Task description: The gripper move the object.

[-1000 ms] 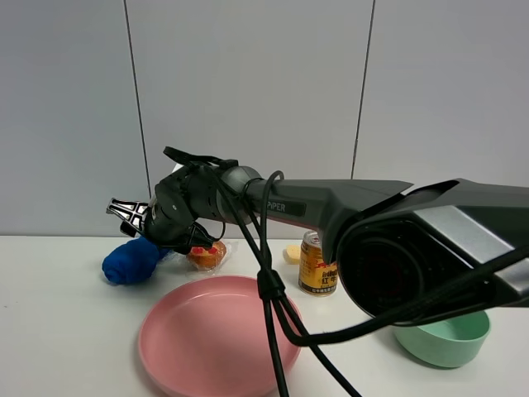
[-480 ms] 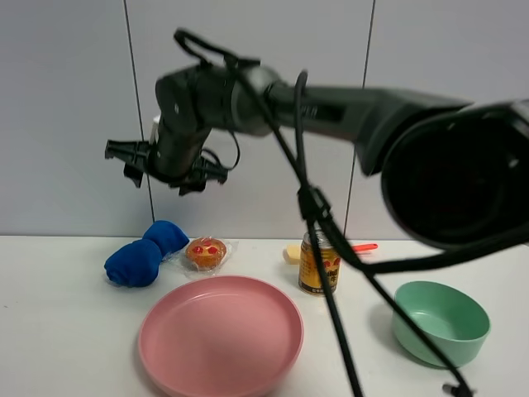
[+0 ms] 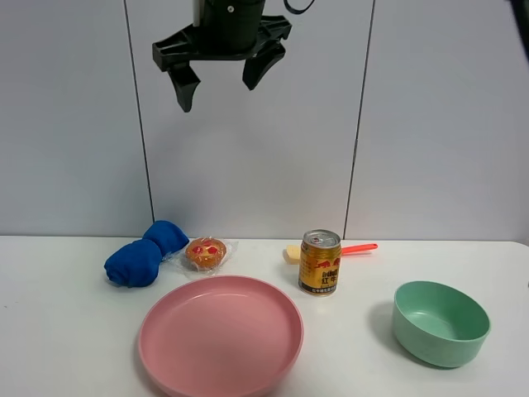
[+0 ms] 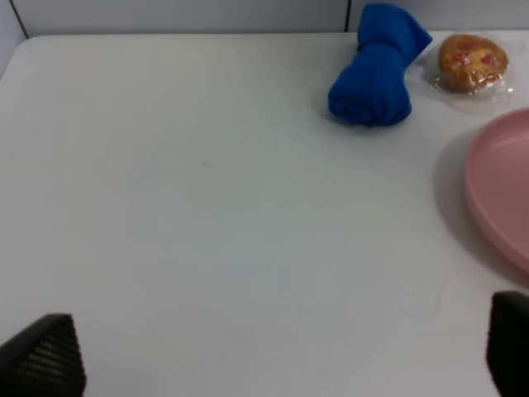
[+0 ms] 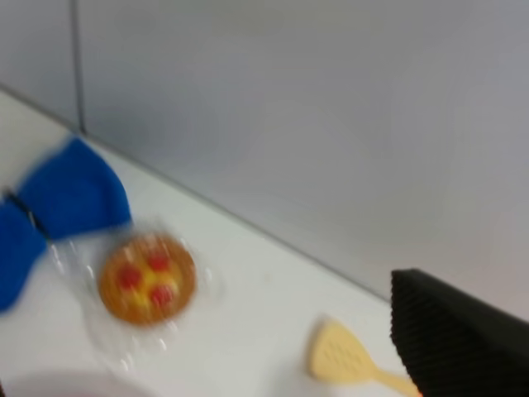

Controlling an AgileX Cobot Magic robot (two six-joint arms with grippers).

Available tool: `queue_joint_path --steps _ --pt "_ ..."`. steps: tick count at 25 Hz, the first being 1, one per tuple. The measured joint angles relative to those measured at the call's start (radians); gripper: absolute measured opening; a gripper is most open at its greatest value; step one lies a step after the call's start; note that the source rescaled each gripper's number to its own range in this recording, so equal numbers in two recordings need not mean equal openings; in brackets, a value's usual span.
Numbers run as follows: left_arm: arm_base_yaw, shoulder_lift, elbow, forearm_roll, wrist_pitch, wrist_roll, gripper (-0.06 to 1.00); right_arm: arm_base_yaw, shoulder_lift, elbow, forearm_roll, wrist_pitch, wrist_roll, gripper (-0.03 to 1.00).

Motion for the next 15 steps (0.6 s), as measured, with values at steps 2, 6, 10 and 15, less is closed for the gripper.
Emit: queue_joint_path --steps 2,6,10,15 --pt "0.0 0.0 0.0 0.0 0.0 0.0 1.0 -0.014 -0.023 0.0 0.001 0.01 -0.003 0.86" --pt "0.0 0.0 0.0 0.0 0.0 0.0 1.0 -0.035 -0.062 0.0 0.005 0.013 -0.009 0.86" --pt "0.0 0.0 0.0 0.0 0.0 0.0 1.0 -0.068 -0.07 0.0 0.012 0.013 -0.01 0.86" --pt "0.0 0.0 0.0 0.0 0.0 0.0 1.0 -0.136 -0.07 0.0 0.012 0.016 -0.011 0.86"
